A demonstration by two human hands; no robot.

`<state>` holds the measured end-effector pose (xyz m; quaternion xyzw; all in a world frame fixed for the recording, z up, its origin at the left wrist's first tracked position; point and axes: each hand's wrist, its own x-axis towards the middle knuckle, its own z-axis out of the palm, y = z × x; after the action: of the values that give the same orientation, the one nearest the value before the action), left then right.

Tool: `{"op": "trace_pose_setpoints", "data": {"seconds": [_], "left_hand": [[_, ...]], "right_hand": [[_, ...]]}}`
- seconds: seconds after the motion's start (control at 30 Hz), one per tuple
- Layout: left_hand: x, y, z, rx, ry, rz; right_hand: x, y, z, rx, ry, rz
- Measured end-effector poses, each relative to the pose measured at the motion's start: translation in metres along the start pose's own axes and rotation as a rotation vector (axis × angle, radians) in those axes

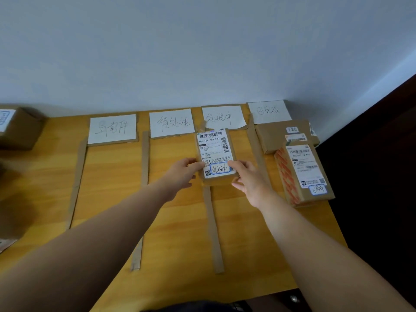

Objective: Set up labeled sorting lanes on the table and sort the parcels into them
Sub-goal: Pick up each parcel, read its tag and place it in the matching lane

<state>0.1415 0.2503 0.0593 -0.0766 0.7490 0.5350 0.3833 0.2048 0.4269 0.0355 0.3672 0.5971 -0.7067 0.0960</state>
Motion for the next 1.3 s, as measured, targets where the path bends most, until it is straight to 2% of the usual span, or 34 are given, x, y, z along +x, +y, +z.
{"op": "trace_pose_setpoints", "data": {"seconds": [0.17, 0.37, 0.9, 1.13, 1.2, 1.3], "left_hand": [[0.018, 0.0, 0.014, 0.09, 0.1, -0.008], [0.035, 0.002, 0.02, 0.093, 0.164, -0.036], [0.047, 0.019, 0.022, 0.132, 0.24, 0.018], [0.035, 0.017, 0.015, 0.132, 0.258, 0.046], [0.029, 0.015, 0.012, 0.132, 0.267, 0.058], [0.018, 0.011, 0.006, 0.122, 0.28, 0.072]], "right_hand": [[0.029, -0.001, -0.035, -0.019, 0.087, 0.083], [0.057, -0.007, -0.055, 0.034, 0.076, 0.162], [0.082, -0.023, -0.047, 0.024, 0.098, 0.125], [0.078, -0.028, -0.044, -0.108, 0.128, 0.049], [0.073, -0.027, -0.044, -0.239, 0.148, -0.021], [0.062, -0.027, -0.043, -0.486, 0.271, -0.179]]}}
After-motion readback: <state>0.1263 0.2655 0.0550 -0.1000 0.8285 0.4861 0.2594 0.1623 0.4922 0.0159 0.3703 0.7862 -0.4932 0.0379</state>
